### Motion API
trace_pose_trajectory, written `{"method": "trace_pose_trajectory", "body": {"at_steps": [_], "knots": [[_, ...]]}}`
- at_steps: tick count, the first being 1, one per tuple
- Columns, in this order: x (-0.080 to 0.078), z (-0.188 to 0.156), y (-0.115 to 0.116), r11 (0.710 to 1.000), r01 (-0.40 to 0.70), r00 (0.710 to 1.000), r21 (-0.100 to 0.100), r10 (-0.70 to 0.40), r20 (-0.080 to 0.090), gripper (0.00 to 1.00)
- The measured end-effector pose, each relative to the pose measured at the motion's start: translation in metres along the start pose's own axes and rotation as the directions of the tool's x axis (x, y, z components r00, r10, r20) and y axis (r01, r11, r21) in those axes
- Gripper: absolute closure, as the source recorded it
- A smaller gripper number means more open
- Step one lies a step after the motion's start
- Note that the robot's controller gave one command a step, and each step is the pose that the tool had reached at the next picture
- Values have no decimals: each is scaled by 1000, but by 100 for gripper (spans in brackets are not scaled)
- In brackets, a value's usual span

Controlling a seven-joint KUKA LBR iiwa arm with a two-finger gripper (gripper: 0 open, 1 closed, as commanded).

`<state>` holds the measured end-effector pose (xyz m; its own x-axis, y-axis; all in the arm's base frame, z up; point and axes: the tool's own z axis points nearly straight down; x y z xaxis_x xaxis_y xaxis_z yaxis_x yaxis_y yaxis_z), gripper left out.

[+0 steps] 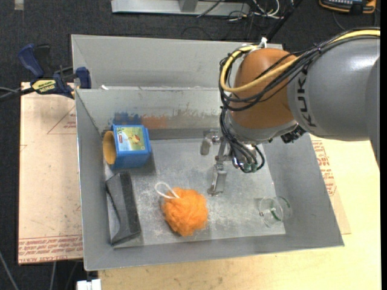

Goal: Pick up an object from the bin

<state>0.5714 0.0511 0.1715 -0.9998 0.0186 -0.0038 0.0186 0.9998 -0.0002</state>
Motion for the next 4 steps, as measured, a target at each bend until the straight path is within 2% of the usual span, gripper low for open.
{"method": "trace_pose_trajectory", "body": {"at_steps": [1,2,4], "knots": [[14,61,39,966,258,966,-3,-258,7,0],[28,101,48,975,221,975,-1,-221,1,100],[28,100,48,975,221,975,-1,-221,1,100]]}}
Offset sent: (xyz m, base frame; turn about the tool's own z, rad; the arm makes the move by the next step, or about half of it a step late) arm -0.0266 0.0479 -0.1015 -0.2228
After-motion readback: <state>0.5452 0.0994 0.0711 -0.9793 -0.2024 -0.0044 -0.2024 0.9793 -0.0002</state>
